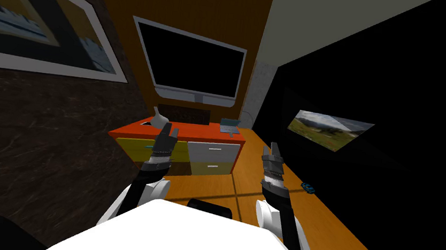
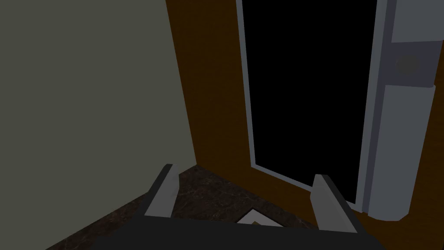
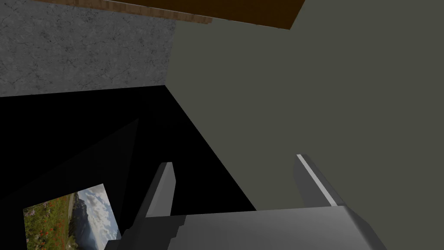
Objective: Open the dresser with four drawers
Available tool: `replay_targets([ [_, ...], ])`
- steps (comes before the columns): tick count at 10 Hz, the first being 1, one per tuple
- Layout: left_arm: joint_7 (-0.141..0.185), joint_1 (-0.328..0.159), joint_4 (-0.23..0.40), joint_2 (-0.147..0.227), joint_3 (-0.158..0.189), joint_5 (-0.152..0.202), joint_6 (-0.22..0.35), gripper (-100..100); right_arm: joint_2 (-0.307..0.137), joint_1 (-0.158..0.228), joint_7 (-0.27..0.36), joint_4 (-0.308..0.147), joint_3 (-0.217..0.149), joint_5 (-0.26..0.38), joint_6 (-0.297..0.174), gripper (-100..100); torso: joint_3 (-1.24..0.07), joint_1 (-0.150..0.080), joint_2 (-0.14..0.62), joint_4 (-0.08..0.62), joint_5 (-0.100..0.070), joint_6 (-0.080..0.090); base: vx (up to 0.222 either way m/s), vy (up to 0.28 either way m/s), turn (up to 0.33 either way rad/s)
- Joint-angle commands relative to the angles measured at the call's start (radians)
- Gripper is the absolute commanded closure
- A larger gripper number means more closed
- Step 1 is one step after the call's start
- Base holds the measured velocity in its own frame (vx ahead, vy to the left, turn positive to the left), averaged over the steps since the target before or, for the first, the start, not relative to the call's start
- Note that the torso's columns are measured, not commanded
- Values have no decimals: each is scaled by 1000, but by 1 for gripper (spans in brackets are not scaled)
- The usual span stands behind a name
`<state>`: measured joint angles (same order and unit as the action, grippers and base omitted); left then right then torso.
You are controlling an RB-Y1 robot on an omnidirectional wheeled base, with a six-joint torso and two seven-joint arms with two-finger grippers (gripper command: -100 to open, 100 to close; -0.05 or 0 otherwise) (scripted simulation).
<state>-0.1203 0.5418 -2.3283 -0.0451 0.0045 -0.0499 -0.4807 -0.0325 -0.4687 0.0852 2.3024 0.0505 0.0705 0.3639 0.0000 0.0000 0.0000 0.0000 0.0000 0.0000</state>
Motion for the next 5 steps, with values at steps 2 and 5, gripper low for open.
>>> replay_targets([
  [2, 0, 0, 0, 0, 0, 0, 0, 0, 0, 0, 0, 0, 0, 0, 0, 0, -209, 0, 104, 105, 0, 0, 0, 0, 0],
  [5, 0, 0, 0, 0, 0, 0, 0, 0, 0, 0, 0, 0, 0, 0, 0, 0, -644, 0, 322, 322, 0, 0, 0, 0, 0],
])
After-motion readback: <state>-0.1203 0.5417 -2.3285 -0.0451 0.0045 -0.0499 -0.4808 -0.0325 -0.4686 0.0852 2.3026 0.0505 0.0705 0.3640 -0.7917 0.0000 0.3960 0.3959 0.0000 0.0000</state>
